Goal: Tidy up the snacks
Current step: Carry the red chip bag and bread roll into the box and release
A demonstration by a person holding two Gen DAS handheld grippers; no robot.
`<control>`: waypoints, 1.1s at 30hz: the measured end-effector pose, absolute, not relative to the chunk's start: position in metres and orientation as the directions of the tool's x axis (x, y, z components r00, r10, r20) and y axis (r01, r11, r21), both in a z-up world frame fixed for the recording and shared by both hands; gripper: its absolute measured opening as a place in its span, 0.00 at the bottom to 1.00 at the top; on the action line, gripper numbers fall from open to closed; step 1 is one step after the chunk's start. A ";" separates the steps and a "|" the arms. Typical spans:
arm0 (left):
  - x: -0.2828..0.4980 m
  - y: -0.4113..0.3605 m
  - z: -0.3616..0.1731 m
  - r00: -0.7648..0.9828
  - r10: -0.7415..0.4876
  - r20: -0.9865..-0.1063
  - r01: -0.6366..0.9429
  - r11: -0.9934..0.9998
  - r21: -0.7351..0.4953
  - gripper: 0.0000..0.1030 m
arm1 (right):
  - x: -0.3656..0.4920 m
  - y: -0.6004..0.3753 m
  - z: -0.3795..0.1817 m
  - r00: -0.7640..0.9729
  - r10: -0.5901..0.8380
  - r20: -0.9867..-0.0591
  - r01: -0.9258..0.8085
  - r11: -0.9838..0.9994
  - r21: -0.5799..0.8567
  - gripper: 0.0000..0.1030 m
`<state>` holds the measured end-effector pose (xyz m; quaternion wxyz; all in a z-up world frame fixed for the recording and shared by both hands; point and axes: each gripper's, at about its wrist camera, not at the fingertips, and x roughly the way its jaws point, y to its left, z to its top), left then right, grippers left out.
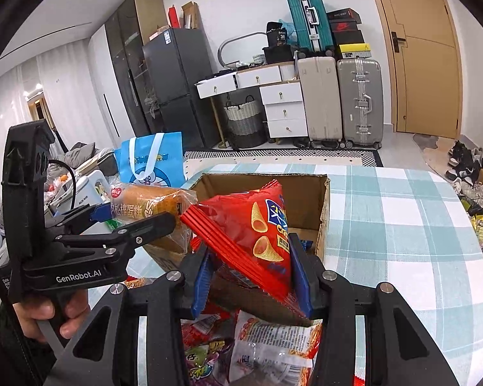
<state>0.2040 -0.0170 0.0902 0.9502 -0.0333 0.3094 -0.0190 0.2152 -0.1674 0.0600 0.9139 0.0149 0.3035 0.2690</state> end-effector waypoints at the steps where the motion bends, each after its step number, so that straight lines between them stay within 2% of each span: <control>1: 0.208 -0.017 0.088 0.806 -0.053 -0.589 0.013 0.997 -0.071 0.81 | 0.217 -0.167 0.059 0.671 0.498 -0.550 -0.481 0.856 0.190 0.42; 22: 0.236 -0.015 0.059 0.770 -0.010 -0.638 -0.020 0.999 -0.040 0.82 | 0.243 -0.160 0.046 0.644 0.481 -0.595 -0.464 0.864 0.196 0.44; 26: 0.232 -0.013 0.064 0.764 -0.015 -0.645 -0.020 0.999 -0.046 0.85 | 0.236 -0.163 0.052 0.668 0.471 -0.576 -0.463 0.869 0.174 0.56; 28: 0.227 -0.010 0.067 0.770 -0.019 -0.637 -0.024 0.998 -0.059 0.87 | 0.232 -0.165 0.054 0.679 0.452 -0.578 -0.458 0.877 0.147 0.66; 31: 0.217 -0.005 0.074 0.782 -0.019 -0.623 -0.035 0.997 -0.074 0.99 | 0.224 -0.174 0.056 0.695 0.425 -0.580 -0.440 0.889 0.125 0.80; 33: 0.210 -0.002 0.078 0.788 -0.035 -0.615 -0.025 0.996 -0.089 0.99 | 0.218 -0.181 0.056 0.695 0.418 -0.585 -0.436 0.892 0.121 0.93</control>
